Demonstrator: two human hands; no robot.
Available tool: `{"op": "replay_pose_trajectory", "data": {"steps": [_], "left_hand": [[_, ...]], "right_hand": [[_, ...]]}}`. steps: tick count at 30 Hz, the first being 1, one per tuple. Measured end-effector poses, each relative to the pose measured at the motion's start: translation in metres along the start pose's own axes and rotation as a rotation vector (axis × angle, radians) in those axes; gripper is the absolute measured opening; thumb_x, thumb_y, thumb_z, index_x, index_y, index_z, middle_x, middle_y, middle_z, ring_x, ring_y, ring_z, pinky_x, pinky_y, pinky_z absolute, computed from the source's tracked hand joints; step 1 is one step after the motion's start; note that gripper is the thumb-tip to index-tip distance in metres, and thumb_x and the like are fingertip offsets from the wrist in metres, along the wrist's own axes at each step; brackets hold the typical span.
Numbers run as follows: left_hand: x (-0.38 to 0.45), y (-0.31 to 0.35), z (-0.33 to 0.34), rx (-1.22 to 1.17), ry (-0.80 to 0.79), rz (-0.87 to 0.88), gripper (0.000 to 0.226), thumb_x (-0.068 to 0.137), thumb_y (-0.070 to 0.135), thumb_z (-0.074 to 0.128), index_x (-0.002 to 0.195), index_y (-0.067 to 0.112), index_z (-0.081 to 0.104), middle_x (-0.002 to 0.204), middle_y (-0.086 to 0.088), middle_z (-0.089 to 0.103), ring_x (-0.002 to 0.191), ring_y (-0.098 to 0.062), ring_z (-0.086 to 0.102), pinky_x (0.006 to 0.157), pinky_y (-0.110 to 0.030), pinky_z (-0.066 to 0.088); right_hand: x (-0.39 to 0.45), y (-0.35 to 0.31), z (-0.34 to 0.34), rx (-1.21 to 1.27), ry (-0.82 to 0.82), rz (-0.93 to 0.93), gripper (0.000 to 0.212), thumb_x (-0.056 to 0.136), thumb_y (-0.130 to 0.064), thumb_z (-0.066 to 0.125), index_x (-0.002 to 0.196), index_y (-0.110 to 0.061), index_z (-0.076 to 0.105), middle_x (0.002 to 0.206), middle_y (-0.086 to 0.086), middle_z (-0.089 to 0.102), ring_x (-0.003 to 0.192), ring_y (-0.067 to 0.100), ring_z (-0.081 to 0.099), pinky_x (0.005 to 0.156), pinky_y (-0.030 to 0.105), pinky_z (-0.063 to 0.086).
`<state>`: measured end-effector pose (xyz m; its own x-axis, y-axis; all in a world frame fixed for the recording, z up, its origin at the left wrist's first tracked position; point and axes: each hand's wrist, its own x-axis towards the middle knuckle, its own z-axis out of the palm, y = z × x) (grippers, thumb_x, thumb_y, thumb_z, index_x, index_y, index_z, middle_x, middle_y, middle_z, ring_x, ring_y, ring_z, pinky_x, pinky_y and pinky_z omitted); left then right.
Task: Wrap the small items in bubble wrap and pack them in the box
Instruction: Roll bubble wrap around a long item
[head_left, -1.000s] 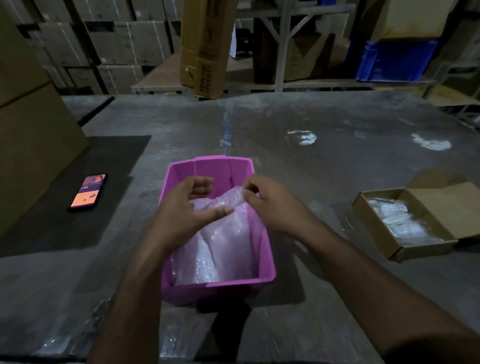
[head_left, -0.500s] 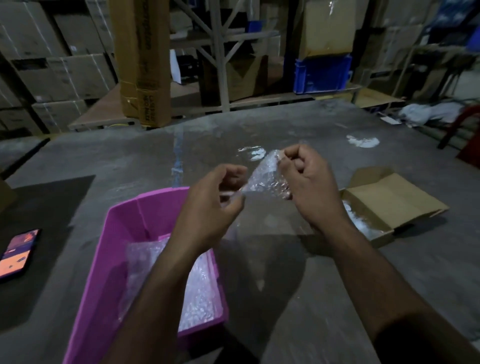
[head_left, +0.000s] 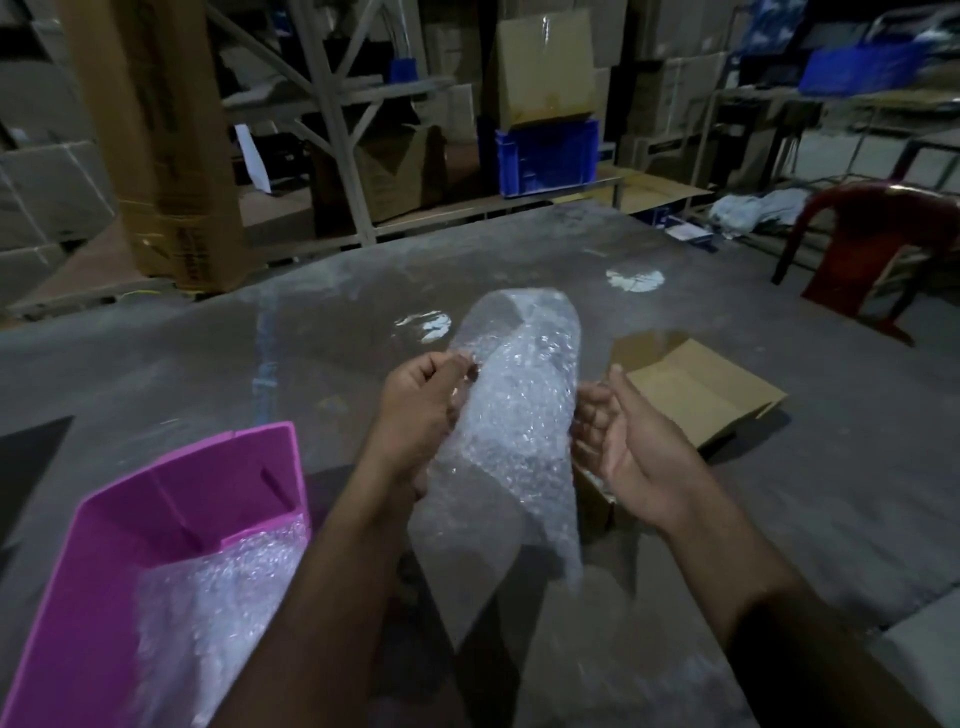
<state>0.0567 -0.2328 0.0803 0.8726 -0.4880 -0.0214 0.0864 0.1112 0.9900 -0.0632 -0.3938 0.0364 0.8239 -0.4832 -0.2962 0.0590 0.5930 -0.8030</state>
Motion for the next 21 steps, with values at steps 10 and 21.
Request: {"op": "replay_pose_trajectory", "data": {"steps": [10,21], "left_hand": [[0.008,-0.037,0.01,0.055,0.062,-0.03,0.03,0.091,0.0,0.069,0.074,0.014,0.048,0.076,-0.011,0.057,0.066,-0.014,0.064,0.06,-0.026,0.057],[0.014,-0.037,-0.012,0.252,0.002,-0.071,0.046,0.085,0.005,0.073,0.123,0.019,0.053,0.111,-0.014,0.068,0.097,-0.029,0.069,0.08,-0.044,0.06]], "right_hand": [[-0.003,0.025,-0.023,-0.325,-0.229,-0.108,0.09,0.063,-0.067,0.084,0.137,-0.023,0.057,0.134,0.002,0.066,0.125,0.019,0.062,0.109,0.045,0.045],[0.022,0.021,-0.019,-0.26,0.0,-0.183,0.008,0.094,-0.011,0.066,0.101,-0.008,0.065,0.093,0.013,0.073,0.088,0.02,0.071,0.084,0.036,0.058]]}}
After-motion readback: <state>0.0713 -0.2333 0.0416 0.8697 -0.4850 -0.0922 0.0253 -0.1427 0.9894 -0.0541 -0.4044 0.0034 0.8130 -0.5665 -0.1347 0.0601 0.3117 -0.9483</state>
